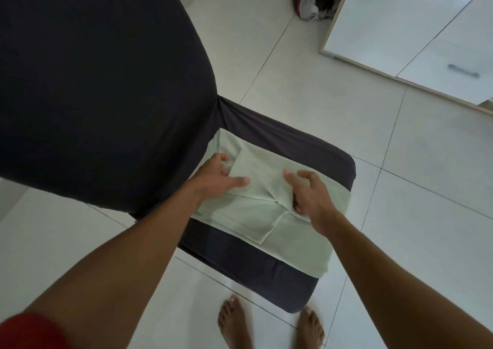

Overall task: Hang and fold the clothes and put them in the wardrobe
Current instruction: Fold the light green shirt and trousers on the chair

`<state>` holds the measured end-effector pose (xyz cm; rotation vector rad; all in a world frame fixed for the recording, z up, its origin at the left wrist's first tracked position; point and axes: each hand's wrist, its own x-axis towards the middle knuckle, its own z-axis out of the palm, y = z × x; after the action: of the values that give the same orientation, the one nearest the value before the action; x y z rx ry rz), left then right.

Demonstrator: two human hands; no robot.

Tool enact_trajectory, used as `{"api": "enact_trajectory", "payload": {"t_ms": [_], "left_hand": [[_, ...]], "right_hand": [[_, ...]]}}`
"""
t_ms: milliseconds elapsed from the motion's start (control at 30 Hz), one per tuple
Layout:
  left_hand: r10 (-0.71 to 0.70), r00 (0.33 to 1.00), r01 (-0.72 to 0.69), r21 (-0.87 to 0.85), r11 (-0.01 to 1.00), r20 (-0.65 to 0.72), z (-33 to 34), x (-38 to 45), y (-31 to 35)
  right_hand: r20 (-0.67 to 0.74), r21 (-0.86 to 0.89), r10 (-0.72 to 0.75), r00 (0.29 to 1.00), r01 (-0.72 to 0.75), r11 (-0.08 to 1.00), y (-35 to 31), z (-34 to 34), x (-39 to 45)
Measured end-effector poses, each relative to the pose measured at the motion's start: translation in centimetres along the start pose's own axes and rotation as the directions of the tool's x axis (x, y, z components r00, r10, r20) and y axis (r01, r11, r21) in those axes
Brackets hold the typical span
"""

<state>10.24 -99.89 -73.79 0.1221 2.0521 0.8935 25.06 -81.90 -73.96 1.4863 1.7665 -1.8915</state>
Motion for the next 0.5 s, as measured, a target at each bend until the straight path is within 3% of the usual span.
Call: {"api": "enact_trajectory", "payload": {"t_ms": [67,167,267,333,500], "left_hand": [[0.016,0.994,-0.004,0.108,0.994,-0.109,1.1,0.7,-0.6],[0.051,0.971,-0.033,0.080,0.996,-0.235,1.5,1.2,-1.2],[0.116,0.957,-0.105,0.057,0.993,-0.265,0.8,1.3,-1.3],[0.144,0.957,-0.121,0.106,0.987,-0.251,0.3,1.3,-1.4],[0.121,0.975,-0.083,0.201,0.976,-0.188,0.3,1.8,-2.5]], "right_hand": [[-0.014,-0.133,-0.052,0.999,0.049,0.990,0.8,-0.1,-0.3],[-0.077,-0.259,-0.169,0.983,0.144,0.955,1.4,0.5,0.0],[-0.225,-0.252,-0.272,0.935,0.214,0.944,1.2,0.5,0.6],[-0.279,-0.210,-0.252,0.927,0.198,0.957,1.1,-0.1,1.1],[-0.221,-0.313,-0.144,0.965,0.069,0.947,1.3,-0.3,1.5]]}}
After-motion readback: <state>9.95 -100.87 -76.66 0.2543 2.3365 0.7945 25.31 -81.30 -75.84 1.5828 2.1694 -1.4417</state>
